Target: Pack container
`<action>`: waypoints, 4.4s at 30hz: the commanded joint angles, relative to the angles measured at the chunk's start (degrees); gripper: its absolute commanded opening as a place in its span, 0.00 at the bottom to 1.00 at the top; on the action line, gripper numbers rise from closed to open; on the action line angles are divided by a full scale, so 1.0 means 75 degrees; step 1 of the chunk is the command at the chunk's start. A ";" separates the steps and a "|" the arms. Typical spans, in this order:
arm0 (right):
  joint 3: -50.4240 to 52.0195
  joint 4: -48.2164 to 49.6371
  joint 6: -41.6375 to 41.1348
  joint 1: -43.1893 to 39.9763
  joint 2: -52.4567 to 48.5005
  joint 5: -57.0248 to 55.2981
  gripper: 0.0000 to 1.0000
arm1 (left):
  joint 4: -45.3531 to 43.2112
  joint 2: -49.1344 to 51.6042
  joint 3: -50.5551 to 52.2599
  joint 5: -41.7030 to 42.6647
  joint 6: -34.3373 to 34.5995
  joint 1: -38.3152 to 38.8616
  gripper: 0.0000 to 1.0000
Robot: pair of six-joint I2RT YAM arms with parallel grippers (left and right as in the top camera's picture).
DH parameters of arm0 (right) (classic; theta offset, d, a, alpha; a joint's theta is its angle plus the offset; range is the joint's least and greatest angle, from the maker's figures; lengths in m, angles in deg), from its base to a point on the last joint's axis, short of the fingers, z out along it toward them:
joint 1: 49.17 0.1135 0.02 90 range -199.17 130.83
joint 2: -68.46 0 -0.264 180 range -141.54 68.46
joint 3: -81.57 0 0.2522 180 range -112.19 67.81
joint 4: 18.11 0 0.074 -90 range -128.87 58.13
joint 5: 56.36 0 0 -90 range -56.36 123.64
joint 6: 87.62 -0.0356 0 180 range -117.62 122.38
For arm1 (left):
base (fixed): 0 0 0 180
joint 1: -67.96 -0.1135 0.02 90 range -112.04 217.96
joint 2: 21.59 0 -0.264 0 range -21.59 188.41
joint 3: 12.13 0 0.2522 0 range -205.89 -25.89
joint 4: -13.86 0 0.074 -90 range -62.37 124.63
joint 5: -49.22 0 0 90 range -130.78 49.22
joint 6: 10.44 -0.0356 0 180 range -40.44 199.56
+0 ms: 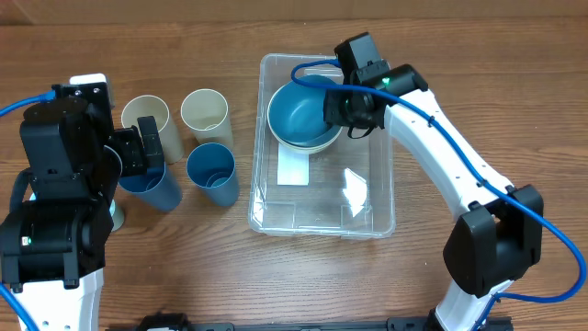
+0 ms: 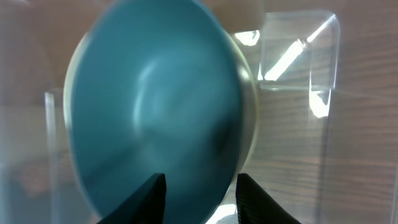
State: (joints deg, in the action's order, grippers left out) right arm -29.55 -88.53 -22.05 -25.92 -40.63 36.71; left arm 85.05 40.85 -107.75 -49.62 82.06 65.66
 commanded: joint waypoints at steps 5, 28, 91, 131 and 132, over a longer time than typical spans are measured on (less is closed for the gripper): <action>-0.1982 -0.1107 0.0315 -0.0274 0.1343 -0.0399 0.55 | -0.0032 0.0026 -0.0108 -0.0044 -0.0166 -0.0041 1.00; -0.0029 -0.0393 0.0519 -0.0358 -0.0012 0.0303 0.04 | -0.0032 0.0026 -0.0108 -0.0044 -0.0166 -0.0041 1.00; -0.1064 -0.1781 -0.1177 -0.7015 0.2591 0.0146 1.00 | 0.0274 0.0041 -0.0108 -0.0230 0.0356 -0.0047 1.00; -0.1064 -0.1781 -0.1177 -0.7009 0.2591 0.0143 1.00 | 0.0729 0.5764 -0.0533 0.1020 0.1553 -0.6458 0.88; -0.1064 -0.1778 -0.1177 -0.7009 0.2591 0.0143 1.00 | 0.0600 0.5764 -0.0443 0.1186 0.1475 -0.6473 0.88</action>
State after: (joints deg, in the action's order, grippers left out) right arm -37.51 -101.98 -30.64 -78.38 -21.93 37.87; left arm 91.33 83.60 -113.04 -43.90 95.39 18.36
